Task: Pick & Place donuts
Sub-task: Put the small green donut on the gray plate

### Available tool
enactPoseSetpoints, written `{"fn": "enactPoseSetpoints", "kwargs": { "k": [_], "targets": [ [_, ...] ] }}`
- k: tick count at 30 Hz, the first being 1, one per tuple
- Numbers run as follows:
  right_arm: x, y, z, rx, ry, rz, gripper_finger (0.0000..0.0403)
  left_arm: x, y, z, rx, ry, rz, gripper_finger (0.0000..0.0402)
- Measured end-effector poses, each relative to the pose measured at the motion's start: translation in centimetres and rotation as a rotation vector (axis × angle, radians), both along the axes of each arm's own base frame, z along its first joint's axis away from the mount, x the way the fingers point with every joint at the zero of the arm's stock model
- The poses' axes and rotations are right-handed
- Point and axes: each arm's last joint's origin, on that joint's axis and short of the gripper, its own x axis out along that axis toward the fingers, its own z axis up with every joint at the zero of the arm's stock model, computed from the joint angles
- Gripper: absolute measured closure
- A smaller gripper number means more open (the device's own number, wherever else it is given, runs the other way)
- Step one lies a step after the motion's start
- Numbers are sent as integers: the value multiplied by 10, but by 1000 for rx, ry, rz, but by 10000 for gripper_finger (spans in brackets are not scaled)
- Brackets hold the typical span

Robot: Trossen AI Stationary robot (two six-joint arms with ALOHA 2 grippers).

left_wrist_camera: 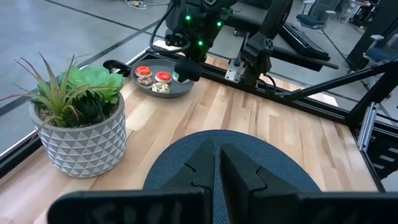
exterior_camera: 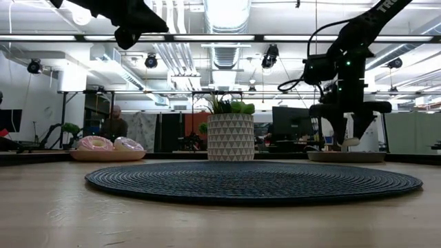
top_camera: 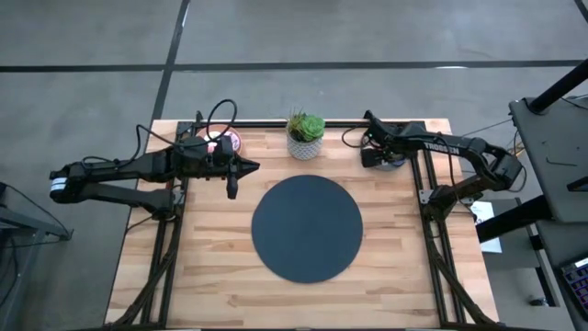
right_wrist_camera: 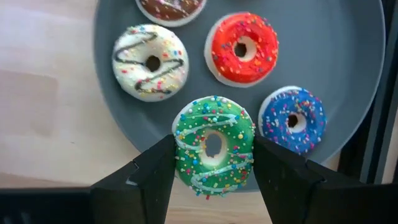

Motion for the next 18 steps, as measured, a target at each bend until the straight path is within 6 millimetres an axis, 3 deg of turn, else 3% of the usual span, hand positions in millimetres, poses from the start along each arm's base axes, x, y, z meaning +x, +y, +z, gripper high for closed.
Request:
{"fn": "enactPoseSetpoints", "kwargs": {
  "k": [10, 18],
  "targets": [
    [-6, 6, -19, -6, -6, -44, 209, 0, 0, -1, -4, 2, 1, 401],
    [-5, 4, -23, -68, -35, -76, 209, 0, 0, -1, -12, 0, 4, 401]
  ]
}}
